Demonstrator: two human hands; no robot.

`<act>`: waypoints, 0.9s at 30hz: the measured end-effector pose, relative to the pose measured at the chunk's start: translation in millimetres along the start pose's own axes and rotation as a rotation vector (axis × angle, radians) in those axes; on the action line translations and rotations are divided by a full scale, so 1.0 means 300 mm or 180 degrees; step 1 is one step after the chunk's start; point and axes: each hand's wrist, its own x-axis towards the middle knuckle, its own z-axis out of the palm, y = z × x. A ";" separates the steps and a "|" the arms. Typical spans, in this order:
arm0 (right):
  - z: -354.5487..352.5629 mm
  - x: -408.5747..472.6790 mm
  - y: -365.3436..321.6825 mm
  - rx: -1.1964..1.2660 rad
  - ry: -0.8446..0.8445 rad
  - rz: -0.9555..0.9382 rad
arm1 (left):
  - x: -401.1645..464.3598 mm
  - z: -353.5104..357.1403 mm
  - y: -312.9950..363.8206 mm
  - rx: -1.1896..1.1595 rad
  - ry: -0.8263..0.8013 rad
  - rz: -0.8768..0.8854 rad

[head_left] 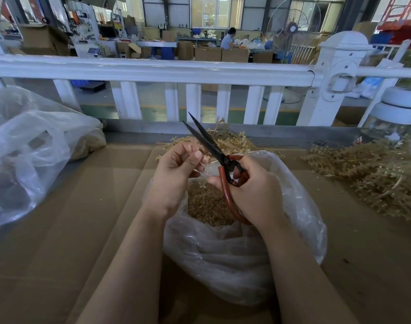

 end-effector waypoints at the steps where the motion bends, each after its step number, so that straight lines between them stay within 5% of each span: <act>1: 0.002 0.001 0.003 0.0110 -0.0041 0.0108 | -0.002 0.002 0.003 -0.0018 -0.0005 -0.0064; 9: 0.025 0.014 0.016 0.0915 -0.0428 0.0679 | -0.010 0.028 0.015 -0.0080 -0.0054 -0.0522; 22: 0.008 0.010 0.014 0.1068 -0.0195 0.0511 | -0.014 0.008 0.029 0.0592 -0.0293 -0.0794; 27: 0.007 0.017 0.024 0.1124 -0.0211 0.0522 | -0.026 -0.012 0.042 0.0384 -0.0805 -0.1321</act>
